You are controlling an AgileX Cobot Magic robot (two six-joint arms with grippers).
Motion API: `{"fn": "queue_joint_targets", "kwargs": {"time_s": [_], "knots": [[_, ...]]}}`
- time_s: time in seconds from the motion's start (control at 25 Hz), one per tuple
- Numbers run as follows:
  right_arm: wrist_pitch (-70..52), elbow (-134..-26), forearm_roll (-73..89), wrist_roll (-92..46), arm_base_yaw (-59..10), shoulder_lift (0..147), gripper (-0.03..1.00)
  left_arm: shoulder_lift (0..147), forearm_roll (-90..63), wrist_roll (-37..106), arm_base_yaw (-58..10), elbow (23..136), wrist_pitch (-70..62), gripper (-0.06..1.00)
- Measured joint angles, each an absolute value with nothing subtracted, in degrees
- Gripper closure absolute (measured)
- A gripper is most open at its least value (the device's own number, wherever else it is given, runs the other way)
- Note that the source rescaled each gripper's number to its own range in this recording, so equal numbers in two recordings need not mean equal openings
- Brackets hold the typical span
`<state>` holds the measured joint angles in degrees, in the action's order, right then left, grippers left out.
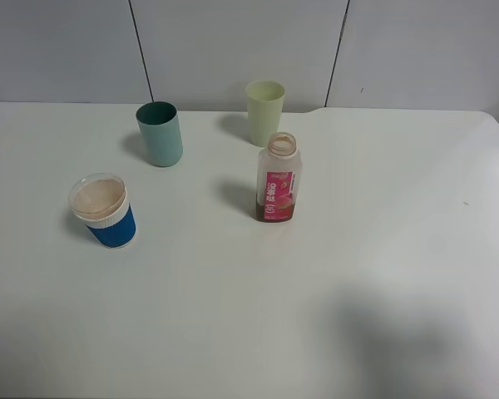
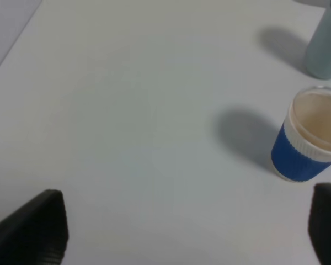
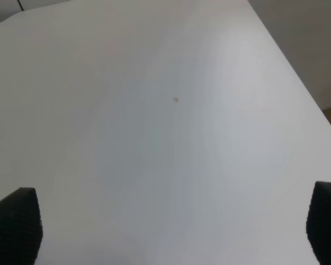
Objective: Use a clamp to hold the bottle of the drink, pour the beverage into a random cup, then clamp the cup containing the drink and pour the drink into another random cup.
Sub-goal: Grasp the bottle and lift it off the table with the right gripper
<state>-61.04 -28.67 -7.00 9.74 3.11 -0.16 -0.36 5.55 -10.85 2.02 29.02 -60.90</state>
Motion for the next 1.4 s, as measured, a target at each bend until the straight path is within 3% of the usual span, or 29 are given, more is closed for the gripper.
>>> {"fn": "queue_joint_targets", "kwargs": {"time_s": [1.16, 1.4], "knots": [[-60.73, -28.67, -7.00, 9.74, 3.11, -0.16, 0.05, -0.36, 5.55, -10.85, 2.02, 29.02, -60.90, 0.32], [-51.40, -30.29, -6.93, 9.74, 3.11, 3.86, 0.05, -0.36, 5.55, -10.85, 2.02, 29.02, -60.90, 0.32]]}}
